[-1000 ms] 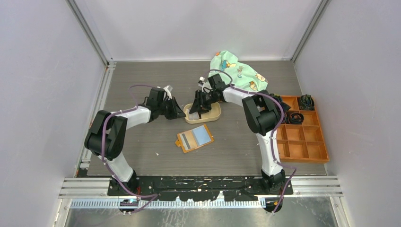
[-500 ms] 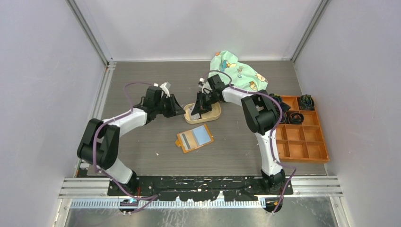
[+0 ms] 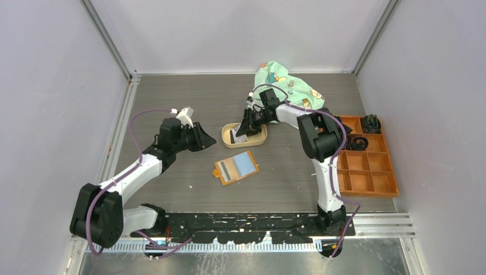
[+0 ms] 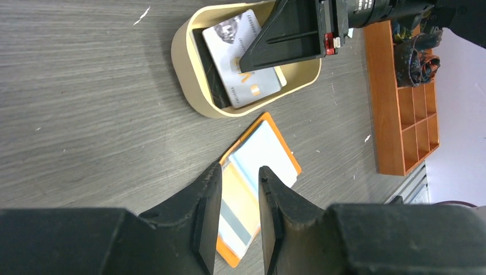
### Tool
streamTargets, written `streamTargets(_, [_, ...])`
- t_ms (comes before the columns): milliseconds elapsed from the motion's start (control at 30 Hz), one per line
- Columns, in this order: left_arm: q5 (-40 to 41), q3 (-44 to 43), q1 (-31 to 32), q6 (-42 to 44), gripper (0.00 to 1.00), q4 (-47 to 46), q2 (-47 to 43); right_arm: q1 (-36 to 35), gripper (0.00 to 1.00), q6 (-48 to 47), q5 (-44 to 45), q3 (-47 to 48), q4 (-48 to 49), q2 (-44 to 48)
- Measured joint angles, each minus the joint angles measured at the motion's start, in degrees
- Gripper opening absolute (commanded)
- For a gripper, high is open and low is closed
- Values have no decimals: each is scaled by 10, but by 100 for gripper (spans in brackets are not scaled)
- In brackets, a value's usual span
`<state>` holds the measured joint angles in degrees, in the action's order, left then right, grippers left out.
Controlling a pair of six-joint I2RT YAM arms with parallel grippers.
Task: Put the credit cards into the card holder
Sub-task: Pick up the credit card from the storage box.
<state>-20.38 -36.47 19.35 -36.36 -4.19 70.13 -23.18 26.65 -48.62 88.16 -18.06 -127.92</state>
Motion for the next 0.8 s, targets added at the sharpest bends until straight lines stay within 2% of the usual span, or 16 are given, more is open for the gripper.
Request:
streamTargets(467, [13,59,-3,4,32,13,-100,1,32,-16,-9,-1,-13,8])
streamTargets(800, [13,73,-3,3,32,15,-116,21,23,-26,1,-20,-20,39])
